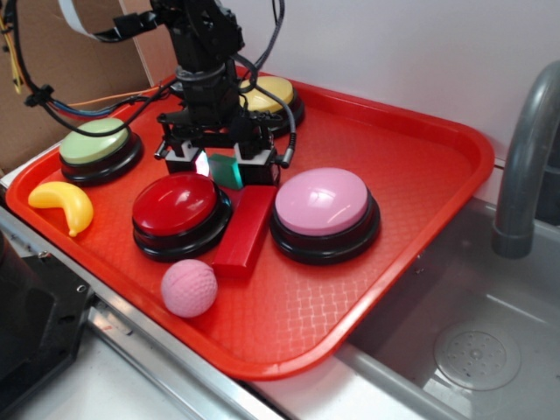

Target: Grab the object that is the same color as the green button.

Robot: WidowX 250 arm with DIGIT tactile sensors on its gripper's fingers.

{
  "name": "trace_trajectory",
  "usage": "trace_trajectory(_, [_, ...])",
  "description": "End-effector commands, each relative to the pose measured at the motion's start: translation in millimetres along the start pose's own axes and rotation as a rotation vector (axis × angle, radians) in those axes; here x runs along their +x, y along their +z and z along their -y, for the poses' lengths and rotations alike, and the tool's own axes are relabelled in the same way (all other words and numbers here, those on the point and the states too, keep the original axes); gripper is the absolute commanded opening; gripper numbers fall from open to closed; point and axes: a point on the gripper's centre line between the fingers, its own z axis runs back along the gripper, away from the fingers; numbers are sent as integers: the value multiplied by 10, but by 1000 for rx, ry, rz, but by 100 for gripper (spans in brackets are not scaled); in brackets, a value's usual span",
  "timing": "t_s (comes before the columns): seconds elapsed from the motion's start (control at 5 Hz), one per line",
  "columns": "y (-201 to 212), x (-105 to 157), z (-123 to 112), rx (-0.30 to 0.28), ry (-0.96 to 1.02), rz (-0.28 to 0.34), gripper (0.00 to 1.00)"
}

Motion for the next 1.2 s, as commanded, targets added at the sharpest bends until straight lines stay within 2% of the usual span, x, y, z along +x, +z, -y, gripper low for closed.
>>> trace_trajectory(0.0, [256,88,-26,-18,-103,10,0])
trace_trajectory(0.2, [625,201,90,-23,-243,-13,0])
trace_trajectory(0.4, [1001,242,178,-55,-351,-2,0])
trace_trajectory(0.6, [1418,222,237,-121,-408,82,0])
trace_trajectory(0.8, [1537,219,276,-122,-442,122,0])
trace_trajectory(1.0, [1468,325,347,-6,-625,41,56])
